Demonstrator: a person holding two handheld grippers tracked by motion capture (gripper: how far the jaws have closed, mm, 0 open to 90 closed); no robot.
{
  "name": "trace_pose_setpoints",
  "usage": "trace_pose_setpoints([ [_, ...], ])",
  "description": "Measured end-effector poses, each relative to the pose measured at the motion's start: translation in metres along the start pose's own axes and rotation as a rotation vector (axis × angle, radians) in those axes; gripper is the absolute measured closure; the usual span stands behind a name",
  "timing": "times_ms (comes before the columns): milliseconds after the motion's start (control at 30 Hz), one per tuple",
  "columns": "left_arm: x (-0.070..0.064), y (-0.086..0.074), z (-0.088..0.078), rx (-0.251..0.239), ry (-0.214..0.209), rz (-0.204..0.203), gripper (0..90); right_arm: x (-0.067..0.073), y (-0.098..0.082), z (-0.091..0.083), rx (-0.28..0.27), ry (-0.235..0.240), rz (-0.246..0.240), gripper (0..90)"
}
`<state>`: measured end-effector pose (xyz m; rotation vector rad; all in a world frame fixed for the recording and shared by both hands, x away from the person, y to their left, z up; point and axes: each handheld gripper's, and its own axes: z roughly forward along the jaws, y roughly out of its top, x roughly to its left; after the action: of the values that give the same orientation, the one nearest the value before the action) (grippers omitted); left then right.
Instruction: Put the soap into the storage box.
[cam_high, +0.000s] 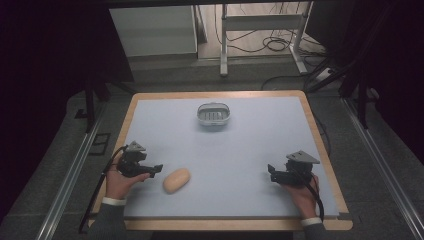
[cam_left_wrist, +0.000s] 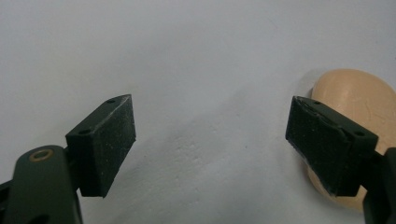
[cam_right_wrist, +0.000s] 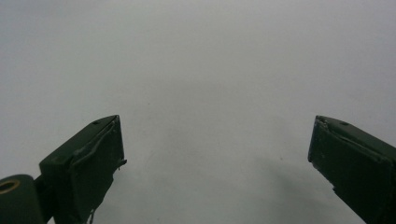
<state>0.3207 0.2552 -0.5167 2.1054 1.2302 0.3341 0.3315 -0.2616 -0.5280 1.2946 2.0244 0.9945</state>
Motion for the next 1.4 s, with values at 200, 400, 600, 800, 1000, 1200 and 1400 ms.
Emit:
trace_pose_setpoints([
  [200,-0.001,0.0,-0.002,-0.006,0.005,0.004,16.8,-0.002,-0.001,-0.002,0.004,0.012,-0.009,5.3],
  [400,-0.004,0.0,-0.007,-0.017,0.004,0.02,16.8,-0.001,-0.003,-0.002,0.004,0.0,-0.022,6.8],
  [600,-0.004,0.001,-0.007,-0.018,0.008,0.019,16.8,-0.001,-0.003,-0.002,0.009,-0.015,-0.023,7.7],
  [800,-0.003,0.002,-0.005,-0.008,0.014,0.019,16.8,-0.001,-0.004,-0.004,-0.012,-0.017,-0.015,8.2],
  [1000,-0.012,0.006,-0.002,0.009,0.017,0.052,16.7,-0.001,-0.004,-0.005,-0.02,-0.023,-0.02,8.5],
  [1200,-0.011,0.008,-0.006,0.015,0.027,0.059,16.6,-0.002,-0.005,-0.005,-0.022,-0.019,-0.015,8.8],
  [1400,-0.014,0.013,-0.015,0.014,0.041,0.075,16.8,-0.001,-0.004,-0.005,-0.02,-0.016,-0.018,9.0],
])
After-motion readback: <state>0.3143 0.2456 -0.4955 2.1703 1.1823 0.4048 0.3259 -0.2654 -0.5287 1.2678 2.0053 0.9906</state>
